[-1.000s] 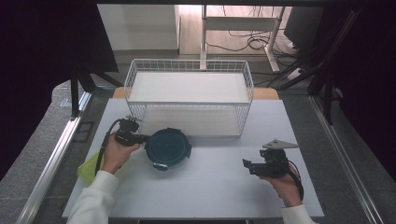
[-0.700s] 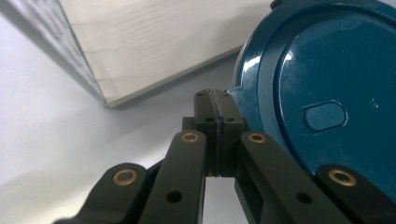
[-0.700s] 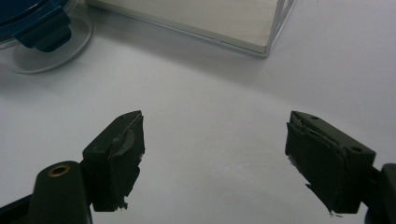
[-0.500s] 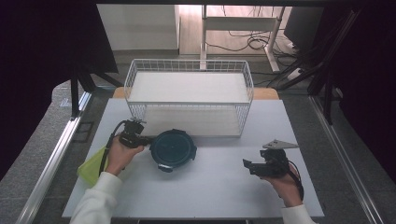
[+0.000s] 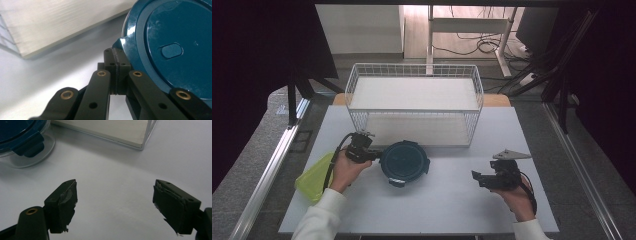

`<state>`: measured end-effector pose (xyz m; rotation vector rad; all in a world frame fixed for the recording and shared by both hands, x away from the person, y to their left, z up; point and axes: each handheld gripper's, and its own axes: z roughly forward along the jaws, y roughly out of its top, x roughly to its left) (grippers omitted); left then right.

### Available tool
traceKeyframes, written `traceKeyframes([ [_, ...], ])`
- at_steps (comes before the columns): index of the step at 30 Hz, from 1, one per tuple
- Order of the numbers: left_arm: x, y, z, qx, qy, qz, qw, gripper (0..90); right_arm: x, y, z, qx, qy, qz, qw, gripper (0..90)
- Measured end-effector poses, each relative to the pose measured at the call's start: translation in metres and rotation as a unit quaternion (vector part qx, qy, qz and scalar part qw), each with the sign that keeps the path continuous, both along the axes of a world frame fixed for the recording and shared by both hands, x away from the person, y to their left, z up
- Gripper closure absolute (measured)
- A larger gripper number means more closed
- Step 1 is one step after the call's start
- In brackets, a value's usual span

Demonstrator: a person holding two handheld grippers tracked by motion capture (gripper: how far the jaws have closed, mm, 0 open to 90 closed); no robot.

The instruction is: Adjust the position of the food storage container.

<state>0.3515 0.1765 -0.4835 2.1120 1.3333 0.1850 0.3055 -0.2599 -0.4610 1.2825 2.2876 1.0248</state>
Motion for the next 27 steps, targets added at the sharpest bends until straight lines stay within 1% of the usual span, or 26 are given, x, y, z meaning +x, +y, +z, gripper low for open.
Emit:
traceKeyframes([
  [3,-0.002,-0.004,0.000,0.002,-0.001,-0.007,1.0000,90.0,0.000,0.000,0.000,-0.001,0.000,0.000,1.0000,19.9],
  [6,-0.004,-0.009,-0.001,-0.008,0.002,-0.006,1.0000,90.0,0.000,0.000,0.000,-0.001,0.000,0.000,1.0000,19.9],
  [9,-0.005,-0.013,-0.001,-0.009,0.001,-0.013,0.9999,90.0,0.000,0.001,0.000,-0.001,0.000,0.001,1.0000,19.9],
  [13,-0.007,-0.020,-0.001,-0.010,-0.001,-0.017,0.9998,90.0,0.000,0.001,0.000,-0.001,0.000,0.001,1.0000,19.9],
  [16,-0.009,-0.022,0.000,-0.010,-0.001,-0.022,0.9997,90.0,0.000,0.001,0.000,-0.001,0.000,0.000,1.0000,19.9],
  [20,-0.011,-0.024,-0.001,-0.016,-0.002,-0.020,0.9997,90.0,0.000,0.001,0.000,-0.001,0.000,0.000,1.0000,19.9],
  [24,-0.012,-0.026,-0.001,-0.016,-0.002,-0.019,0.9997,90.0,0.000,0.001,0.000,-0.001,0.001,-0.001,1.0000,19.9],
  [27,-0.013,-0.028,-0.001,-0.015,-0.002,-0.024,0.9996,90.0,0.000,0.001,0.000,-0.002,0.001,0.000,1.0000,19.9],
])
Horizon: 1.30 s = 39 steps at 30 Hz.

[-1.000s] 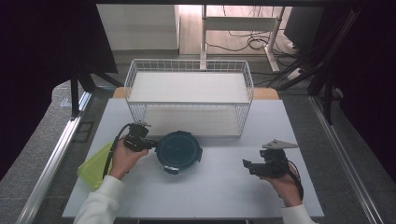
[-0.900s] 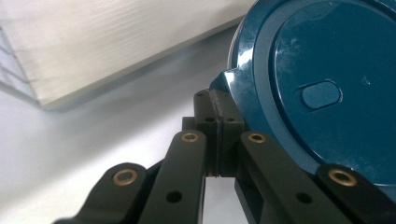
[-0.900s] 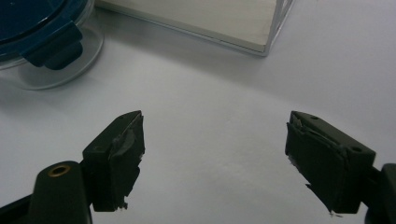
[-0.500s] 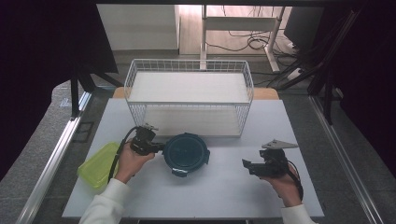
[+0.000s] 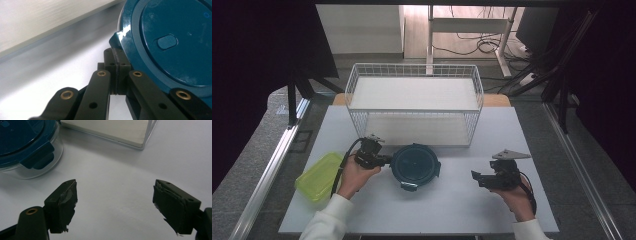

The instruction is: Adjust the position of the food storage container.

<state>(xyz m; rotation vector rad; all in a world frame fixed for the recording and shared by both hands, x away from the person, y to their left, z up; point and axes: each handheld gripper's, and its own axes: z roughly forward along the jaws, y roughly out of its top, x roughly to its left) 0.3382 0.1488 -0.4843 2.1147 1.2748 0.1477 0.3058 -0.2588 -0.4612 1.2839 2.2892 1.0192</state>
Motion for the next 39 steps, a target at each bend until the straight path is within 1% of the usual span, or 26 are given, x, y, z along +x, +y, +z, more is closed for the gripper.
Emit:
traceKeyframes([
  [5,-0.003,-0.003,0.000,-0.008,0.003,0.005,1.0000,90.0,0.000,0.000,0.000,0.000,0.000,0.000,1.0000,19.9],
  [16,-0.008,-0.010,0.000,-0.004,0.003,-0.003,1.0000,90.0,0.000,0.000,0.001,0.001,-0.001,-0.001,1.0000,19.9],
  [20,-0.010,-0.012,0.000,-0.010,0.004,-0.003,0.9999,90.0,0.000,0.001,0.001,0.001,-0.001,0.000,1.0000,19.9],
  [28,-0.011,-0.016,0.000,-0.012,0.007,-0.010,0.9999,90.0,0.001,0.000,0.001,0.001,-0.001,-0.002,1.0000,19.9],
  [37,-0.014,-0.021,-0.001,-0.020,0.009,-0.009,0.9997,90.0,0.001,0.001,0.002,0.003,-0.002,-0.002,1.0000,19.9],
  [39,-0.015,-0.022,0.000,-0.018,0.009,-0.013,0.9997,90.0,0.001,0.001,0.002,0.004,-0.002,-0.002,1.0000,19.9],
])
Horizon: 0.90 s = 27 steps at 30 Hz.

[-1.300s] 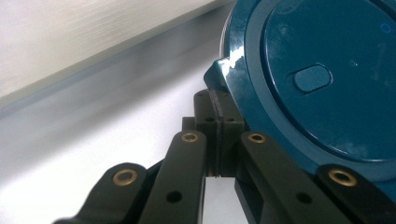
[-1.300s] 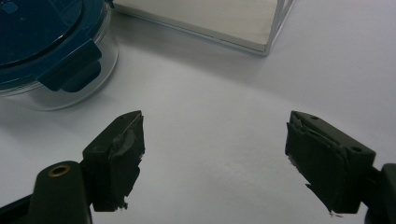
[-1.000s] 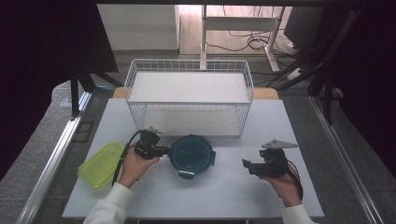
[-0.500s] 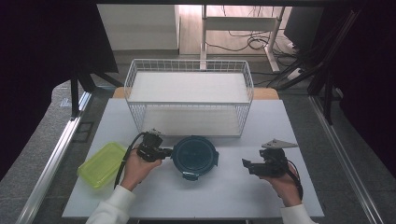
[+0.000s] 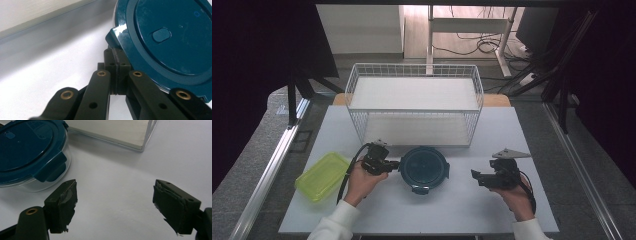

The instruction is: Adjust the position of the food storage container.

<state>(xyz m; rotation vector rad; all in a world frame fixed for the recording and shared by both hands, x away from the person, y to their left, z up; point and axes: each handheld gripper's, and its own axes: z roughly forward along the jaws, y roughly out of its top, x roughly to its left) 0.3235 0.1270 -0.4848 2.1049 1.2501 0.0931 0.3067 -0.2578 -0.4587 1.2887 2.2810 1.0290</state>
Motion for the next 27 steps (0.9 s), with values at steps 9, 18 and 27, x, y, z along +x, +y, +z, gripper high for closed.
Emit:
traceKeyframes([
  [9,0.001,0.006,0.000,-0.042,-0.006,0.006,0.9991,90.0,-0.003,-0.003,0.006,0.013,-0.013,-0.006,0.9998,19.9],
  [18,-0.023,0.016,0.023,-0.065,-0.077,0.034,0.9943,78.0,-0.007,0.001,0.019,0.029,-0.032,0.004,0.9991,19.9],
  [27,-0.039,0.019,0.038,-0.056,-0.082,0.041,0.9942,26.0,-0.011,0.005,0.021,0.038,-0.030,0.021,0.9986,19.4],
])
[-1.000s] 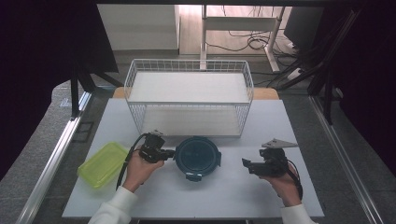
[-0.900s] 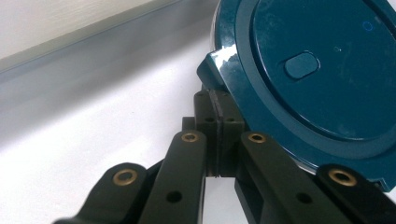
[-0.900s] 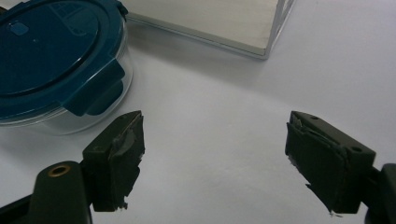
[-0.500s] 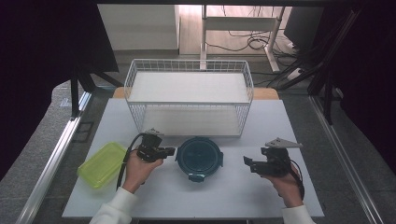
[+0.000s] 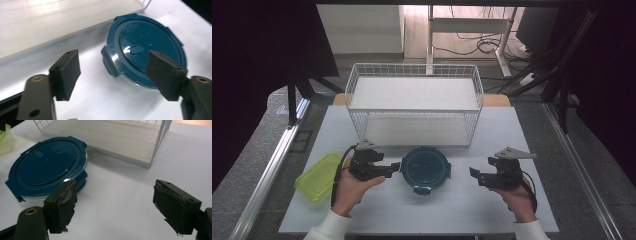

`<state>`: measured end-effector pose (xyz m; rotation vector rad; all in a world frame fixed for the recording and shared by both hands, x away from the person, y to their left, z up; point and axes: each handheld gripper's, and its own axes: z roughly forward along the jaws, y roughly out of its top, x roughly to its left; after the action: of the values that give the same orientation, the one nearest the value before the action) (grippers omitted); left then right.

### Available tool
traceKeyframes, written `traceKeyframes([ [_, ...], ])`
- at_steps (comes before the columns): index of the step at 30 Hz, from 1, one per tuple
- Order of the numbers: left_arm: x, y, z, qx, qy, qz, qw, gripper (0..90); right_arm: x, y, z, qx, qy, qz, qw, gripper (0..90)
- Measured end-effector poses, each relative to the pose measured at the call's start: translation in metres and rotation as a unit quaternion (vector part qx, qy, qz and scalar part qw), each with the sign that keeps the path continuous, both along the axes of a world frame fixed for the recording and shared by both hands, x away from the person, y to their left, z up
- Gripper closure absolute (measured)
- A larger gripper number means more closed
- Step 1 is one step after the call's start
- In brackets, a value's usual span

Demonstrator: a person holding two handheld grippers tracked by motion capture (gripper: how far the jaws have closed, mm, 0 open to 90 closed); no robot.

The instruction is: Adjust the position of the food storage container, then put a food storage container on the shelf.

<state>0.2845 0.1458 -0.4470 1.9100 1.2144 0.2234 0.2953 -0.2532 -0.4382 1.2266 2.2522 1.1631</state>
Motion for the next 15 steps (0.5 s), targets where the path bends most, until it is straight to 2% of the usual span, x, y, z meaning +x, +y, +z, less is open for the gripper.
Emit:
traceKeyframes([
  [5,0.002,0.001,-0.001,-0.016,0.008,0.003,0.9998,17.7,0.000,0.003,-0.002,0.012,0.012,0.014,0.9998,19.4],
  [11,0.002,0.003,-0.002,-0.030,0.008,0.002,0.9995,11.9,0.001,0.007,-0.002,0.030,0.022,0.029,0.9989,18.3],
  [15,0.005,0.005,-0.004,-0.052,0.017,-0.004,0.9985,11.0,0.002,0.011,-0.001,0.047,0.022,0.036,0.9980,18.3],
])
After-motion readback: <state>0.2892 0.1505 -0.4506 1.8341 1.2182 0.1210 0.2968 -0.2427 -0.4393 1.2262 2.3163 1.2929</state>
